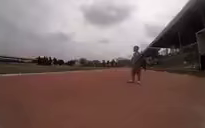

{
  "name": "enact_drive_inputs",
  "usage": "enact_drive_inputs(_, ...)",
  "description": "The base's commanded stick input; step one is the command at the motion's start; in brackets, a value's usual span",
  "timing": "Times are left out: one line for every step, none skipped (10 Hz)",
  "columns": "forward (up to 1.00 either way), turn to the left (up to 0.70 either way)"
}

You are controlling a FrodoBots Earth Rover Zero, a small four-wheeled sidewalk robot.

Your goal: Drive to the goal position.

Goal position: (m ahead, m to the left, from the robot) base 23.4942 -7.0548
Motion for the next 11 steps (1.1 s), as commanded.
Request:
enact_drive_inputs(0.7,0.0)
enact_drive_inputs(0.7,0.0)
enact_drive_inputs(0.7,0.0)
enact_drive_inputs(0.7,0.0)
enact_drive_inputs(0.7,0.0)
enact_drive_inputs(0.7,0.0)
enact_drive_inputs(0.7,0.0)
enact_drive_inputs(0.7,0.0)
enact_drive_inputs(0.7,0.0)
enact_drive_inputs(0.7,0.0)
enact_drive_inputs(0.7,0.0)
